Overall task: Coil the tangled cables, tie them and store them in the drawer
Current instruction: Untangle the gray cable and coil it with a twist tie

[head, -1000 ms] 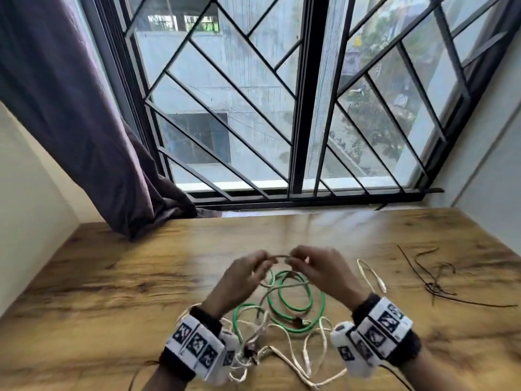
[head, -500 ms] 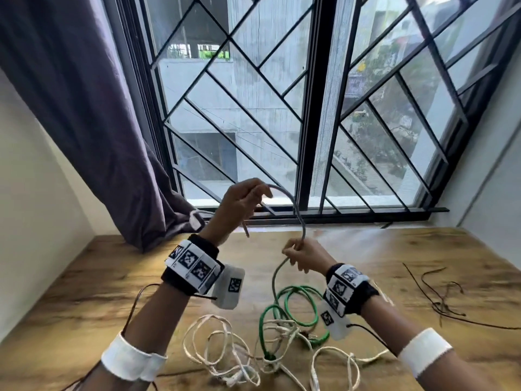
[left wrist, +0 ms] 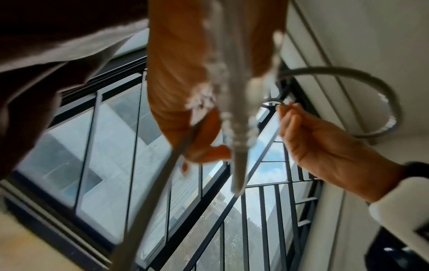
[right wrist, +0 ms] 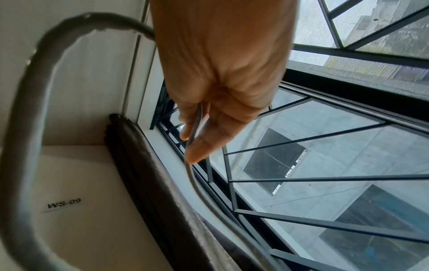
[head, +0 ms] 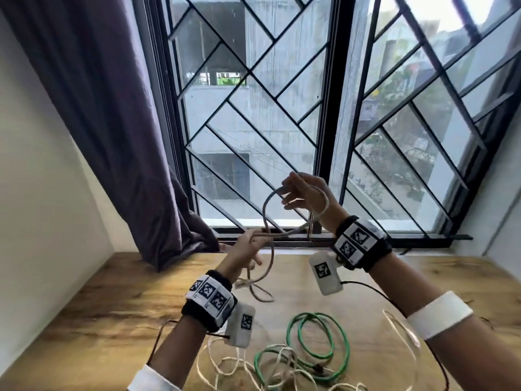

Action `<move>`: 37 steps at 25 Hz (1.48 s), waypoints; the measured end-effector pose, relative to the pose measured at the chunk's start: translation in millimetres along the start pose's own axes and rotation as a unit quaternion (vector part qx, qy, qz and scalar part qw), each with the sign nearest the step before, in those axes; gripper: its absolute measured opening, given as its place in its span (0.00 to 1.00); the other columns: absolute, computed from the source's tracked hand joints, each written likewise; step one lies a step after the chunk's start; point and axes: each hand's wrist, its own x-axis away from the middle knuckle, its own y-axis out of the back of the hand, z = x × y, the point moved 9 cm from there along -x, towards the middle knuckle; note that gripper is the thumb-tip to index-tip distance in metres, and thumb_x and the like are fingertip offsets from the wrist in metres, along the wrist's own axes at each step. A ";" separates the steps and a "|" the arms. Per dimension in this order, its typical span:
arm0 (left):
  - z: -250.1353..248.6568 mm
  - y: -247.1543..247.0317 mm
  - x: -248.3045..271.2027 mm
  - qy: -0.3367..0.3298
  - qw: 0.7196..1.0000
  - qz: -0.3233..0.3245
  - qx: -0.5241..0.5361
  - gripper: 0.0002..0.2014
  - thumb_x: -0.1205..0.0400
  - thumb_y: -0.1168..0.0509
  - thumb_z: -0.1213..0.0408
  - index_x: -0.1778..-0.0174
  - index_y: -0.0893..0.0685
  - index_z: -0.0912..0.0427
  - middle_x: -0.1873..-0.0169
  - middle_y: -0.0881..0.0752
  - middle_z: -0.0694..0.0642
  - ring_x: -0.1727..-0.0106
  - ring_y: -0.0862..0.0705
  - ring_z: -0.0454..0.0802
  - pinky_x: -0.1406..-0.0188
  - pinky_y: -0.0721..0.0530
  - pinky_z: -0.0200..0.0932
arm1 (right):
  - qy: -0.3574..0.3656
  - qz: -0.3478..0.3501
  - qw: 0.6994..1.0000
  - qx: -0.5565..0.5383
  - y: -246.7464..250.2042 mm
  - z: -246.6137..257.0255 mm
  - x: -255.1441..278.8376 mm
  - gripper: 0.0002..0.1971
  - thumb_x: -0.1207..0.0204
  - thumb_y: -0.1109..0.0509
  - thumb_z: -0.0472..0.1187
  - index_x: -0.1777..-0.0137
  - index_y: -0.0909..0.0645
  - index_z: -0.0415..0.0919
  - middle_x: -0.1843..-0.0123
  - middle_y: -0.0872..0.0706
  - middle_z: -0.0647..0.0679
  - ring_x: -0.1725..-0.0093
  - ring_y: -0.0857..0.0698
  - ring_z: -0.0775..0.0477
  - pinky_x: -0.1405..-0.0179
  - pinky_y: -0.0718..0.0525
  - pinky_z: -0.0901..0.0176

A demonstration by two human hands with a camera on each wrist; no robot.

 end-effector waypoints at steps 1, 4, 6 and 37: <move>3.3 -14.8 3.6 0.006 0.997 0.073 -0.007 0.17 0.16 0.38 0.57 0.36 0.22 0.63 0.52 0.12 0.58 0.83 0.30 0.41 0.89 0.37 0.31 | 0.015 -0.014 1.000 -0.014 1.5 6.2 0.6 0.13 0.15 0.43 0.40 0.57 0.21 0.35 0.68 0.10 0.47 0.74 0.13 0.51 0.72 0.13 0.61; -14.0 -39.0 23.1 -0.054 0.980 0.192 -0.001 0.12 0.13 0.43 0.59 0.51 0.18 0.60 0.75 0.22 0.51 0.81 0.32 0.39 0.87 0.33 0.31 | 0.064 -0.067 0.995 -0.036 19.8 20.3 5.4 0.11 0.16 0.41 0.40 0.50 0.21 0.34 0.62 0.10 0.45 0.71 0.12 0.51 0.70 0.13 0.61; -32.2 -28.9 24.3 -0.066 0.984 0.149 0.079 0.11 0.12 0.46 0.63 0.60 0.24 0.57 0.81 0.34 0.46 0.81 0.38 0.39 0.88 0.40 0.31 | 0.057 -0.053 0.997 -0.005 28.1 17.7 13.6 0.09 0.16 0.41 0.37 0.41 0.24 0.35 0.56 0.12 0.45 0.69 0.13 0.52 0.71 0.13 0.61; -71.0 -61.5 31.1 -0.238 0.964 0.001 -0.121 0.10 0.14 0.40 0.61 0.58 0.20 0.61 0.76 0.28 0.51 0.84 0.35 0.37 0.89 0.37 0.31 | 0.099 0.021 0.946 0.308 49.7 -53.1 65.7 0.17 0.21 0.39 0.54 0.65 0.20 0.45 0.84 0.35 0.58 0.85 0.38 0.57 0.87 0.42 0.70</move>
